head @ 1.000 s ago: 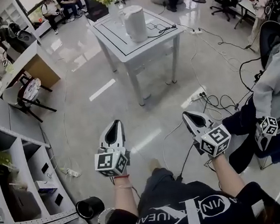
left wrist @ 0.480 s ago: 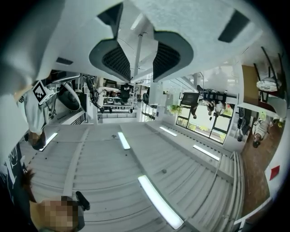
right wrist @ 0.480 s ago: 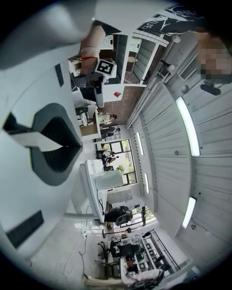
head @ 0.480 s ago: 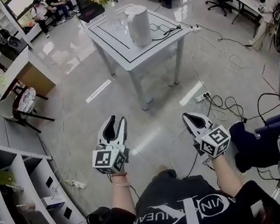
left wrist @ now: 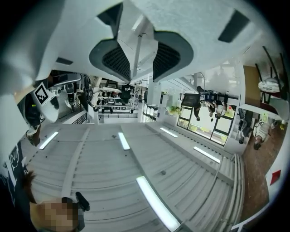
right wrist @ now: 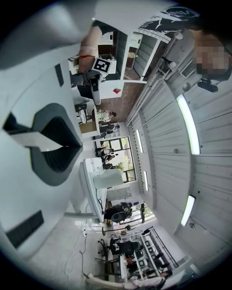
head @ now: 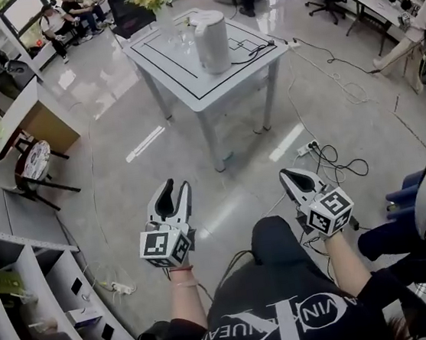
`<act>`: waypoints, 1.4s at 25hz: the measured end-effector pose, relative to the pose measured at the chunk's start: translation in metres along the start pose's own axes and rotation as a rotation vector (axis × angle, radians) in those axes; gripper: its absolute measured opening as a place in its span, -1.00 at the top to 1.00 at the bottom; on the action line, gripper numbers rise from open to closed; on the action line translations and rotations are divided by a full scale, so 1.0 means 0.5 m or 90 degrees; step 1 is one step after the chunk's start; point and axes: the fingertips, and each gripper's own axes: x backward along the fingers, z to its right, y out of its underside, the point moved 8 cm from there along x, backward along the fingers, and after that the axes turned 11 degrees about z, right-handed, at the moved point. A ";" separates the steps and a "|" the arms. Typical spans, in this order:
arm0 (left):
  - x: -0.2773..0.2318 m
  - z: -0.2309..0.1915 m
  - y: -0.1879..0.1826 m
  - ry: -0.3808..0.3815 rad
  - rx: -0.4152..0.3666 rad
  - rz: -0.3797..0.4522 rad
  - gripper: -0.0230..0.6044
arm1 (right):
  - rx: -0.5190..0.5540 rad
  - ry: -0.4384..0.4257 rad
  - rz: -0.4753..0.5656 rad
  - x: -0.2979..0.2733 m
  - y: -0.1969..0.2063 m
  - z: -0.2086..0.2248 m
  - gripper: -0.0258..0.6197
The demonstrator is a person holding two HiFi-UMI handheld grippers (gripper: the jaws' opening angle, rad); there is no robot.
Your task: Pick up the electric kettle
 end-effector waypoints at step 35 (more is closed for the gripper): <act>-0.562 -0.231 0.091 0.112 0.033 -0.061 0.49 | -0.048 0.012 -0.028 -0.467 0.014 0.326 0.93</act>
